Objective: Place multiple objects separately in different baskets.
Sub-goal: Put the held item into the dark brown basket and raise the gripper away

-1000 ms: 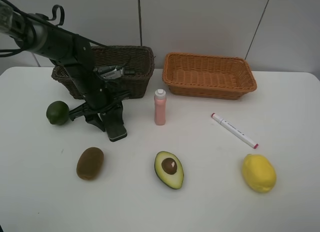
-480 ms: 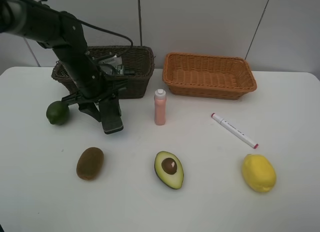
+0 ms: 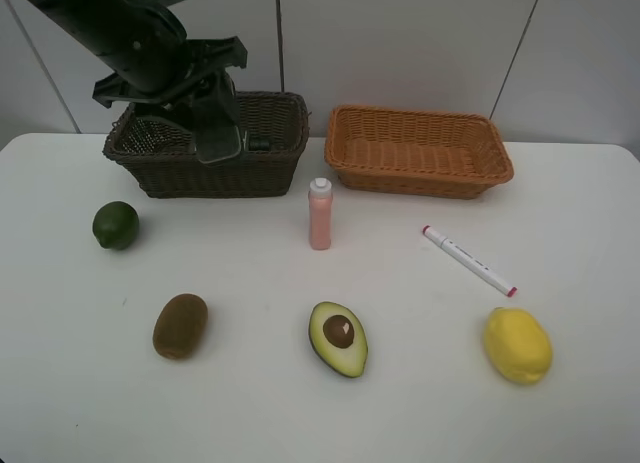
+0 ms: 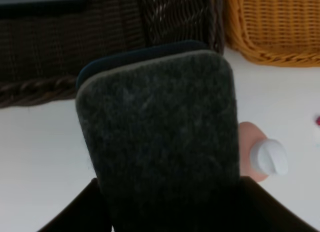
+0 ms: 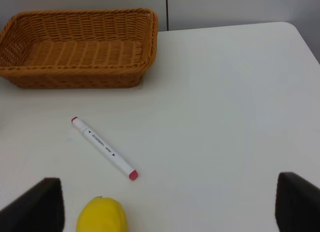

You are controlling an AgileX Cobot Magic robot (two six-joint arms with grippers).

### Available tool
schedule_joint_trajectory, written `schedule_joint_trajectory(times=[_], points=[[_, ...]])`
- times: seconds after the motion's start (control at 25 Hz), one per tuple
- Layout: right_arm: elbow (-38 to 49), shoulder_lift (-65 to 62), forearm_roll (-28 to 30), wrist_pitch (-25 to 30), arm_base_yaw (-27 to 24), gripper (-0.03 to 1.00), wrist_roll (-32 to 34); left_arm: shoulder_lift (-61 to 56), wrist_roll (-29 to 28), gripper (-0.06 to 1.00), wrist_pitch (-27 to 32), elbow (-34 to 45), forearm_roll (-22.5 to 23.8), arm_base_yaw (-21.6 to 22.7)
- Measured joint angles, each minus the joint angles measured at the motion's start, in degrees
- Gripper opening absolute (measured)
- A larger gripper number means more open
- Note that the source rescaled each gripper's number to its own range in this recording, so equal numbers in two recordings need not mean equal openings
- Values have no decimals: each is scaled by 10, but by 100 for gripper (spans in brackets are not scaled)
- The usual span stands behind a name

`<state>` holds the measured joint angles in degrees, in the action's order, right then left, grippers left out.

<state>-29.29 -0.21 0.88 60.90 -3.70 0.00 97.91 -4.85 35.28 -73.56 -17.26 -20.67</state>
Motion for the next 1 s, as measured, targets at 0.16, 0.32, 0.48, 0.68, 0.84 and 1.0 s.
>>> schedule_joint_trajectory(times=[0.16, 0.32, 0.48, 0.68, 0.84, 1.0], points=[[0, 0, 0, 0, 0, 100, 0, 16, 59, 30, -76, -29, 2, 1], [0, 0, 0, 0, 0, 100, 0, 62, 95, 30, -183, -79, 30, 16], [0, 0, 0, 0, 0, 100, 0, 130, 101, 30, -239, -113, 52, 41], [0, 0, 0, 0, 0, 100, 0, 195, 118, 43, -246, -122, 79, 62], [0, 0, 0, 0, 0, 100, 0, 210, 118, 93, -240, -123, 82, 71], [0, 0, 0, 0, 0, 100, 0, 205, 118, 99, -194, -130, 82, 73]])
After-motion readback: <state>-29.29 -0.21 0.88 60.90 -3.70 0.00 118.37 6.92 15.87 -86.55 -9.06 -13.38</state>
